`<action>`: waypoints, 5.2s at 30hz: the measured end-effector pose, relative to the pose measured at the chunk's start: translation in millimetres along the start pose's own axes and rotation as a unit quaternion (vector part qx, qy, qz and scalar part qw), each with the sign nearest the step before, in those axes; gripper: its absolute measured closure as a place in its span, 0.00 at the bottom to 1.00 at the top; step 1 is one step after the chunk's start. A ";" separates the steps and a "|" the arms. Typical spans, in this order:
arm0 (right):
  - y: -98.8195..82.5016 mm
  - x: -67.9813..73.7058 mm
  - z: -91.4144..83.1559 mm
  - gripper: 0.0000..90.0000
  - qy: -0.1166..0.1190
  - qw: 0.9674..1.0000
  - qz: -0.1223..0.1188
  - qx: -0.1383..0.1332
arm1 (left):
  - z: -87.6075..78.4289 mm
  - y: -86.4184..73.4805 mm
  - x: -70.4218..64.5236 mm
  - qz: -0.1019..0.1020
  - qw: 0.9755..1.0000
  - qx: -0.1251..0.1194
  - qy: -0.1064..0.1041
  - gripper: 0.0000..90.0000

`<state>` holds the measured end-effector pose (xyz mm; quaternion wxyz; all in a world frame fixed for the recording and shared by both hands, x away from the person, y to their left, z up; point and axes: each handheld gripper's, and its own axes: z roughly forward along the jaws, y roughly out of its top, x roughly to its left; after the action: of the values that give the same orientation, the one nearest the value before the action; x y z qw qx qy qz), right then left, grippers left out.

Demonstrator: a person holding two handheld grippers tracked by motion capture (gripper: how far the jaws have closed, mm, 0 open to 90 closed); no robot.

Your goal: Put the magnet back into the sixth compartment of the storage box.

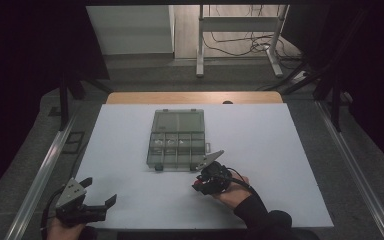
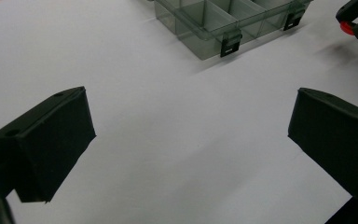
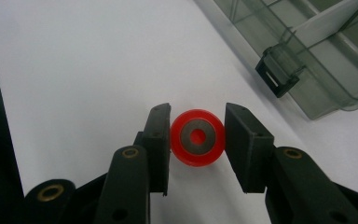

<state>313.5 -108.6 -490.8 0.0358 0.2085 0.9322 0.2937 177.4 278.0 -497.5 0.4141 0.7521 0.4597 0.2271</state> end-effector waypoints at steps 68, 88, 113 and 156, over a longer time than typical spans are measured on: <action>37.1 -24.4 -13.3 0.69 -0.004 0.998 0.032 -0.050 | 1.4 0.9 0.0 0.002 1.000 0.001 -0.001 0.01; 51.4 -29.7 -5.9 0.69 -0.007 0.998 0.031 -0.055 | 1.5 1.0 -0.2 0.003 1.000 0.001 -0.001 0.01; 66.2 -36.7 7.9 0.69 -0.014 0.998 0.033 -0.049 | 1.5 1.0 0.0 0.003 1.000 0.002 -0.002 0.01; 98.2 -38.5 36.4 0.69 -0.018 0.998 0.024 -0.047 | 1.4 0.9 -0.4 0.007 1.000 0.001 -0.004 0.01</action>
<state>391.5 -32.3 -467.7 0.0552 0.2338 0.9114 0.3342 178.7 276.9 -497.4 0.4131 0.7567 0.4533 0.2266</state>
